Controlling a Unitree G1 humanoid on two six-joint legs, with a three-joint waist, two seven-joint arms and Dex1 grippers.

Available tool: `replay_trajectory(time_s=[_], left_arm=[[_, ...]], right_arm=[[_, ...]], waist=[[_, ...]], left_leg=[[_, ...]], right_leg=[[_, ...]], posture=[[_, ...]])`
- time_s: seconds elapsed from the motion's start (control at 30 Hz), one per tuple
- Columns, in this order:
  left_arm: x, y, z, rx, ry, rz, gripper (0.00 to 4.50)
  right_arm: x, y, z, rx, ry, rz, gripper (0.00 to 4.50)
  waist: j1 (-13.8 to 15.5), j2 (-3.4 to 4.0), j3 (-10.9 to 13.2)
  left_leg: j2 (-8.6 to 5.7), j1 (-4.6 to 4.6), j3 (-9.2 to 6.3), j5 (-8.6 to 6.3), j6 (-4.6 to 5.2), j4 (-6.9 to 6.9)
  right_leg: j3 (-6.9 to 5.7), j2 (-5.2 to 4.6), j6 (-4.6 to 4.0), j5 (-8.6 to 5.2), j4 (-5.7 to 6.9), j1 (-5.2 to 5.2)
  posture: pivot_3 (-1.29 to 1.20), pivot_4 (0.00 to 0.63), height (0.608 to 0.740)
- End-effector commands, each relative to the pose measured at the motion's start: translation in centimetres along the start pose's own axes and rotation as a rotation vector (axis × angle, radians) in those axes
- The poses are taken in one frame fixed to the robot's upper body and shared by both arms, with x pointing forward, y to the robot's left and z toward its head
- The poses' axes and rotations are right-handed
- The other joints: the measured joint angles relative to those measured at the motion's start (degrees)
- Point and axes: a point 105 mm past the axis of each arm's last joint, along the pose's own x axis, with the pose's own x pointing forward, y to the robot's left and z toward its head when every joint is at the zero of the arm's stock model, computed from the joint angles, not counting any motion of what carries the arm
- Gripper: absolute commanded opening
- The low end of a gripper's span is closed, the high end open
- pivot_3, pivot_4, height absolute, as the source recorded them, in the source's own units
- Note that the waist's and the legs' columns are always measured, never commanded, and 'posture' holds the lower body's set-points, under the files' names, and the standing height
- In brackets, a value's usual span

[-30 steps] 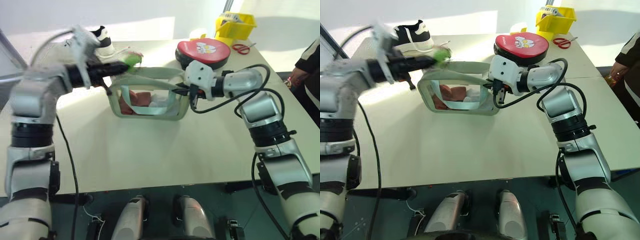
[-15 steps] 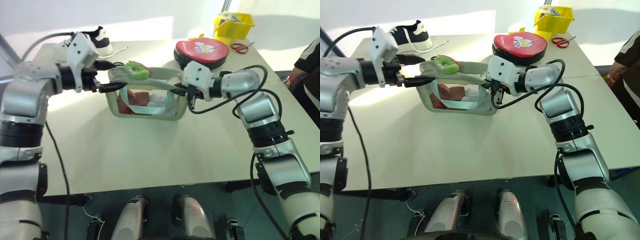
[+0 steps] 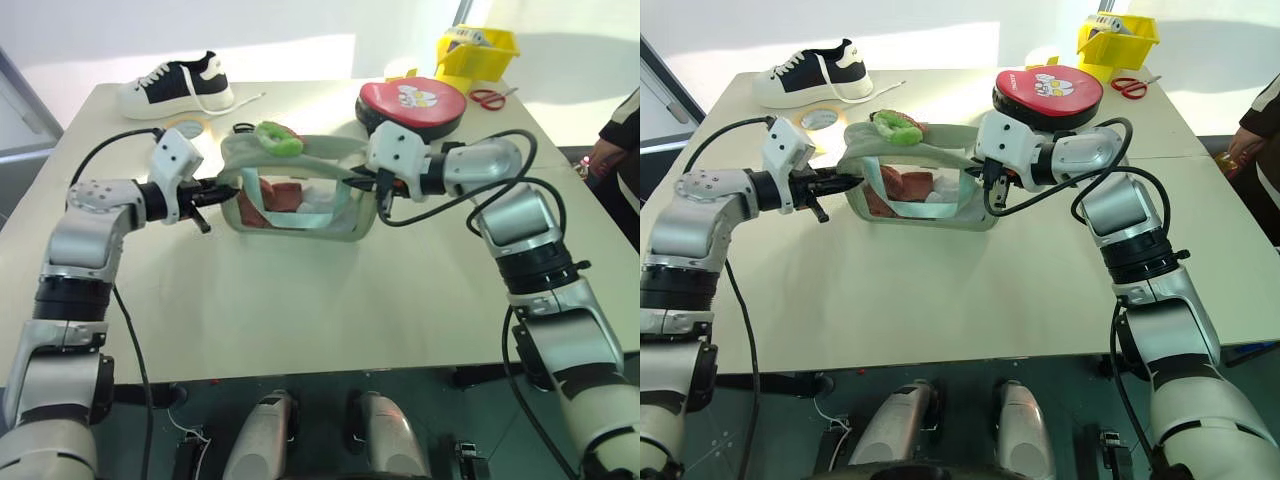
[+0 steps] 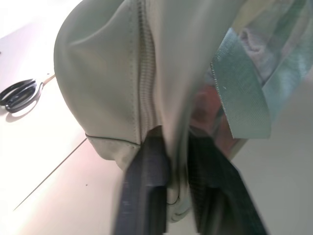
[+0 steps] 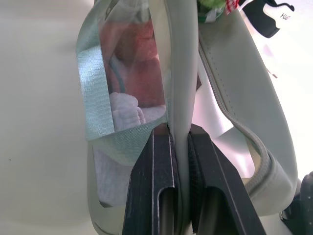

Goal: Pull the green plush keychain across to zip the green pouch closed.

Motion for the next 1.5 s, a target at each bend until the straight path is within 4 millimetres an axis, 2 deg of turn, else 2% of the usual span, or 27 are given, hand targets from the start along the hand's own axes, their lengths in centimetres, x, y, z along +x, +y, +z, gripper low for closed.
replay_trajectory(time_s=[0.03,0.13,0.2,0.3,0.37,0.53,0.63,0.7,0.83,0.9,0.93,1.0,1.03,1.2,1.3,1.37,1.5], left_arm=[[-1.2,-0.5,2.9,0.035,-0.081,-0.03,0.04],[-1.4,-0.9,2.7,0.028,-0.076,-0.038,0.0],[-1.3,-0.8,2.3,0.033,-0.064,-0.026,0.0],[-1.1,-0.8,2.2,0.031,-0.067,-0.019,0.0],[-1.1,-0.9,2.3,0.03,-0.07,-0.02,0.0],[-1.1,-0.8,2.2,0.033,-0.068,-0.02,0.0],[-1.1,-0.9,2.3,0.03,-0.069,-0.025,0.0],[-1.1,-1.0,2.2,0.031,-0.069,-0.029,0.0],[-1.1,-1.1,2.3,0.033,-0.069,-0.029,0.0],[-1.3,-1.1,2.3,0.033,-0.068,-0.024,0.0],[-1.4,-1.0,2.2,0.033,-0.068,-0.021,0.0],[-1.4,-0.9,2.2,0.031,-0.068,-0.016,0.0],[-1.4,-0.9,2.2,0.03,-0.068,-0.015,0.0],[-1.4,-1.0,1.8,0.026,-0.058,-0.019,0.0],[-1.4,-0.8,1.6,0.026,-0.052,-0.012,0.0],[-1.4,-0.8,1.5,0.026,-0.051,-0.009,0.0],[-1.4,-0.7,1.2,0.027,-0.044,-0.002,0.0]], right_arm=[[-0.2,-0.7,1.6,-0.026,-0.046,-0.02,0.0],[-0.6,-1.1,1.6,-0.015,-0.04,-0.005,1.13],[-1.7,-1.9,2.1,-0.057,-0.027,0.024,2.08],[-2.7,-3.1,3.9,-0.08,-0.057,0.041,2.08],[-2.4,-3.1,5.6,-0.083,-0.112,0.06,2.08],[1.2,-1.4,8.9,-0.089,-0.236,0.083,2.08],[3.3,-1.2,9.3,-0.103,-0.244,0.06,2.08],[4.3,-1.7,9.0,-0.115,-0.224,0.021,2.08],[4.8,-2.5,8.5,-0.13,-0.202,-0.013,2.08],[4.7,-2.7,8.3,-0.131,-0.197,-0.013,1.56],[4.6,-2.7,8.3,-0.13,-0.198,-0.013,1.3],[4.2,-3.0,8.4,-0.119,-0.207,-0.017,0.33],[4.0,-3.1,8.6,-0.111,-0.215,-0.02,0.02],[1.5,-4.0,9.1,-0.061,-0.226,-0.028,0.02],[-0.7,-5.4,8.2,-0.015,-0.188,-0.089,0.02],[-2.2,-6.7,6.7,0.007,-0.13,-0.166,0.02],[-5.2,-8.7,1.5,-0.01,0.066,-0.345,0.02]], waist=[[-0.1,0.0,0.0],[-0.1,0.0,0.0],[0.0,0.02,0.0],[0.2,0.04,0.0],[0.1,0.04,0.0],[-0.5,0.02,0.0],[-0.8,0.02,0.0],[-0.8,0.02,0.0],[-0.9,0.02,0.0],[-1.1,0.02,0.0],[-1.2,0.02,0.0],[-1.2,0.02,0.0],[-1.2,0.02,0.0],[-1.0,0.03,0.0],[-1.0,0.03,0.0],[-1.0,0.02,0.0],[-0.9,0.02,0.0]], left_leg=[[0.0,0.0,0.0,0.0,0.0,0.0],[0.0,0.0,0.0,0.0,0.0,0.0],[0.0,0.0,0.0,0.0,0.0,0.0],[-0.01,-0.01,0.0,0.0,0.0,0.02],[0.0,0.0,0.0,0.0,0.0,0.0],[0.01,0.02,0.0,0.0,-0.01,-0.08],[-0.03,0.01,-0.01,0.01,-0.02,-0.06],[-0.08,0.01,-0.01,0.01,-0.02,-0.04],[-0.11,0.01,-0.03,0.01,-0.02,-0.02],[-0.11,0.02,-0.03,0.01,-0.03,-0.06],[-0.11,0.02,-0.03,0.01,-0.03,-0.06],[-0.11,0.02,-0.03,0.02,-0.04,-0.06],[-0.11,0.02,-0.03,0.02,-0.04,-0.06],[-0.11,0.02,-0.03,0.03,-0.05,-0.05],[-0.11,0.02,-0.04,0.03,-0.05,-0.05],[-0.11,0.02,-0.04,0.03,-0.05,-0.05],[-0.11,0.01,-0.03,0.02,-0.06,-0.06]], right_leg=[[0.0,0.0,0.0,0.0,0.0,0.0],[0.0,0.0,0.0,0.0,0.0,0.0],[0.0,0.0,0.0,0.0,0.0,0.0],[0.0,0.0,-0.01,0.0,-0.02,0.0],[0.0,0.0,0.0,-0.01,-0.02,-0.01],[0.03,0.0,-0.01,0.0,0.0,-0.03],[0.03,-0.02,-0.01,0.0,0.17,-0.07],[0.02,-0.06,-0.01,0.0,0.25,-0.08],[0.02,-0.07,-0.01,0.0,0.28,-0.1],[0.03,-0.07,-0.01,-0.01,0.29,-0.13],[0.03,-0.07,-0.02,-0.01,0.32,-0.14],[0.04,-0.06,-0.02,-0.01,0.38,-0.17],[0.04,-0.06,-0.02,-0.01,0.41,-0.17],[0.04,-0.06,-0.03,-0.02,0.41,-0.17],[0.04,-0.07,-0.03,-0.02,0.4,-0.17],[0.04,-0.08,-0.03,-0.02,0.4,-0.17],[0.03,-0.12,-0.04,-0.03,0.37,-0.17]], posture=[[0.0,0.15,0.74],[0.0,0.15,0.74],[0.0,0.15,0.74],[0.0,0.15,0.74],[0.0,0.15,0.74],[0.0,0.15,0.74],[0.0,0.15,0.74],[0.0,0.15,0.74],[0.0,0.15,0.74],[0.0,0.15,0.74],[0.0,0.15,0.74],[0.0,0.15,0.74],[0.0,0.15,0.74],[0.0,0.15,0.74],[0.0,0.15,0.74],[0.0,0.15,0.74],[0.0,0.15,0.74]])
